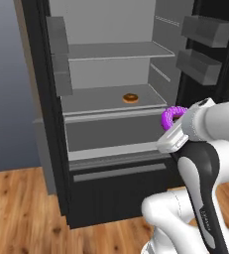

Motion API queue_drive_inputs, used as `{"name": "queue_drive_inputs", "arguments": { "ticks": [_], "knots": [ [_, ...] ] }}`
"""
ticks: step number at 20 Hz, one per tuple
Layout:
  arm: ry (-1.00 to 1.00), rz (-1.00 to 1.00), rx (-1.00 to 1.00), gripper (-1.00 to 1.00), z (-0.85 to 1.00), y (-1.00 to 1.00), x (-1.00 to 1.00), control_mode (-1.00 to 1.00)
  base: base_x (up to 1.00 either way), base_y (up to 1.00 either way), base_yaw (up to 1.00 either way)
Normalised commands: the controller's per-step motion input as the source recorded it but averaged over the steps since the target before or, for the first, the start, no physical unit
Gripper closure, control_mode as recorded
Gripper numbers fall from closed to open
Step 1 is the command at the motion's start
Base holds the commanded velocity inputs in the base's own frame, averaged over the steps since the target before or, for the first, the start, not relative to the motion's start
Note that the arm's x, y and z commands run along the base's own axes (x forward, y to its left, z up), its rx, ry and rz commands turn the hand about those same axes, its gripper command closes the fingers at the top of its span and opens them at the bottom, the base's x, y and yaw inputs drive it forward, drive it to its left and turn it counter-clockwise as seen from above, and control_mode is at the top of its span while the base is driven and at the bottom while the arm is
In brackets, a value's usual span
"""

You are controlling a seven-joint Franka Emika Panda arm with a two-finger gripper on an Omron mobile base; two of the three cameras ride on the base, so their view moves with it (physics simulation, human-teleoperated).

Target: Take the donuts from the fridge and place them on the empty tray on the dining counter.

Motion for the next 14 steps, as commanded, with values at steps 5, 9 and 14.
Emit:
{"name": "queue_drive_inputs", "arguments": {
  "ticks": [5,9,14],
  "knots": [
    [0.0,0.0,0.0,1.0,0.0,0.0,0.0,1.0,-0.29,0.0,0.05],
    [0.0,0.0,0.0,1.0,0.0,0.0,0.0,1.0,-0.19,0.0,0.08],
    [0.0,0.0,0.0,1.0,0.0,0.0,0.0,1.0,-0.02,0.0,0.48]
  ]
}}
